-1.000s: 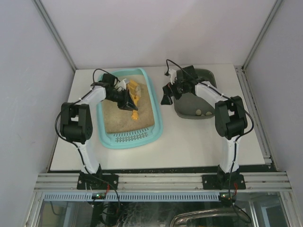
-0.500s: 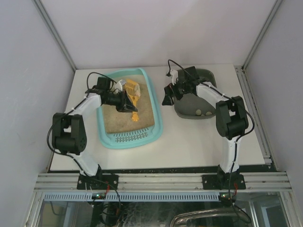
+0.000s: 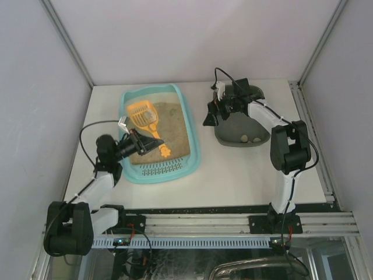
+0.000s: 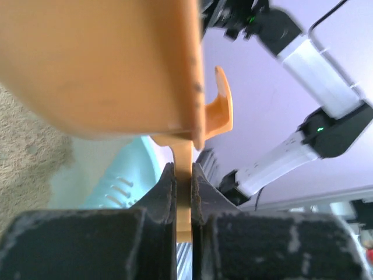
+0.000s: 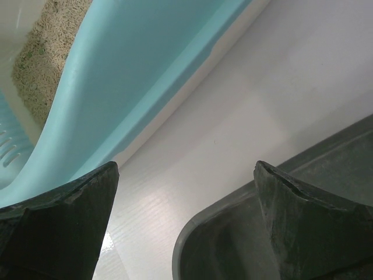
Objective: Clean the litter box
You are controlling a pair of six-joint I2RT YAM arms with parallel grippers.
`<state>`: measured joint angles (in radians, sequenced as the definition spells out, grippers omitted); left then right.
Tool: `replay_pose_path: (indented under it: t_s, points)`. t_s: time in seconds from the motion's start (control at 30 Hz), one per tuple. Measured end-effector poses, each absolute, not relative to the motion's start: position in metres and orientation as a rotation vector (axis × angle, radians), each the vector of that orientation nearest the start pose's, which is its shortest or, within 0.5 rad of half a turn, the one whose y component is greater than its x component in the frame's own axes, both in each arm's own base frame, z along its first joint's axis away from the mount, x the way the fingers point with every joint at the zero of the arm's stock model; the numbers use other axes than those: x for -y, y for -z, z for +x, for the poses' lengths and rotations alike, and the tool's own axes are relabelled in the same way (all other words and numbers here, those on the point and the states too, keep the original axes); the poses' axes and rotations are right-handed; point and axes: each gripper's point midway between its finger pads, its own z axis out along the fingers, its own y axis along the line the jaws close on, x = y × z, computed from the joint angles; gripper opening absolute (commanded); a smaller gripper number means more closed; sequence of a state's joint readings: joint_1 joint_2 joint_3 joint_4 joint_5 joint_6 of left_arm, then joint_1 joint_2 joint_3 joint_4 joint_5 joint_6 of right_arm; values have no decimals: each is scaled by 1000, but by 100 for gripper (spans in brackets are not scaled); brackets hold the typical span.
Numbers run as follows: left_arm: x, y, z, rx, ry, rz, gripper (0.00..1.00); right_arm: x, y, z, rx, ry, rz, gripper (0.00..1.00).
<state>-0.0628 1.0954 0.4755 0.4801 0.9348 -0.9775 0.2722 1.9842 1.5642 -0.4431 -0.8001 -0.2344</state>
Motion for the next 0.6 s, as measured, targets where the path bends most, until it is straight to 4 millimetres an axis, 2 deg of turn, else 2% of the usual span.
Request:
replay_pose_path:
  t_s: [0.1,0.27,0.37,0.47,0.6]
  points:
    - [174,-212,262,-1761,1630,-215,0,-238,-134,427,-2115,-980,-904,100]
    - [173,-227,268,-1660,1768,-324,0,-235,-137,422,-2133,-987,-900,100]
    - [182,-232,264,-1663,1816,-311,0,-232,-141,420,-2162,-971,-910,100]
    - [187,-228,262,-1688,1852,-332,0,-227,-148,416,-2179,-919,-940,100]
    - [179,-214,270,-1748,1810,-450,0,-205,-158,388,-2227,-840,-950,100]
